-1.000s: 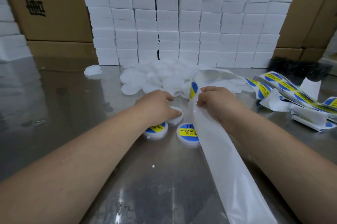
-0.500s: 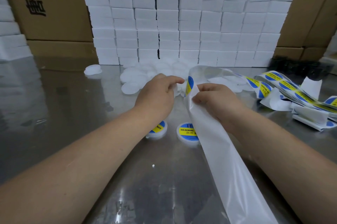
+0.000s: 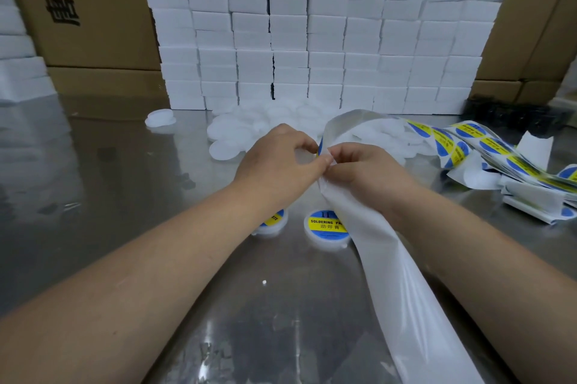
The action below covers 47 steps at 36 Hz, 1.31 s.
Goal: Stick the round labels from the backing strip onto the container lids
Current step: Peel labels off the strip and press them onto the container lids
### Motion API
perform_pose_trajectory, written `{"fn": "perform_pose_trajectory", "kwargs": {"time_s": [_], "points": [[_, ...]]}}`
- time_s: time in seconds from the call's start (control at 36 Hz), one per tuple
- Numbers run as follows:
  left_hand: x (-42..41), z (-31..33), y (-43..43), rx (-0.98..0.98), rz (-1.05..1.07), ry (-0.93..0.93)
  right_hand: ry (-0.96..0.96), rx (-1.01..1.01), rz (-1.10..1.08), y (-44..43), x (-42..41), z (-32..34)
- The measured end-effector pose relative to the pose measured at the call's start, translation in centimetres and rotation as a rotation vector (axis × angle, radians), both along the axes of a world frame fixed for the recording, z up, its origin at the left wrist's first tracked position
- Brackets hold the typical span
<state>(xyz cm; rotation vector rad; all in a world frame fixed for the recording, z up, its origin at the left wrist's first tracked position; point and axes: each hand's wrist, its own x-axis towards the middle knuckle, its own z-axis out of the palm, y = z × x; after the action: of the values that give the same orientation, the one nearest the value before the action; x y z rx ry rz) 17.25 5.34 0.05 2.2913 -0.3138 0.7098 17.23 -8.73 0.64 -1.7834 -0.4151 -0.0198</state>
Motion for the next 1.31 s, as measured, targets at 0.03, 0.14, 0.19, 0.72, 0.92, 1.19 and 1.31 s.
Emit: {"fn": "perform_pose_trajectory", "kwargs": {"time_s": [0.03, 0.14, 0.19, 0.72, 0.92, 1.19, 1.31], "points": [[0.0, 0.0, 0.0, 0.000, -0.008, -0.002, -0.004, 0.002, 0.000, 0.0, 0.0, 0.0], [-0.1, 0.1, -0.1, -0.031, -0.048, 0.011, 0.010, 0.016, 0.021, 0.0, 0.2, 0.0], [-0.1, 0.2, 0.0, -0.088, -0.078, 0.035, 0.026, 0.035, 0.041, -0.1, 0.3, 0.1], [1.8, 0.5, 1.9, -0.529, 0.218, 0.043, -0.086, -0.077, -0.128, -0.2, 0.7, -0.1], [1.6, 0.3, 1.9, -0.423, 0.217, 0.005, -0.268, -0.124, -0.294, -0.7, 1.1, -0.3], [1.4, -0.2, 0.8, -0.351, 0.003, 0.120, -0.235, -0.086, -0.301, -0.6, 1.4, -0.5], [1.5, -0.3, 1.0, -0.301, 0.025, 0.122, -0.011, -0.004, -0.303, -0.8, 1.5, -0.3]]}}
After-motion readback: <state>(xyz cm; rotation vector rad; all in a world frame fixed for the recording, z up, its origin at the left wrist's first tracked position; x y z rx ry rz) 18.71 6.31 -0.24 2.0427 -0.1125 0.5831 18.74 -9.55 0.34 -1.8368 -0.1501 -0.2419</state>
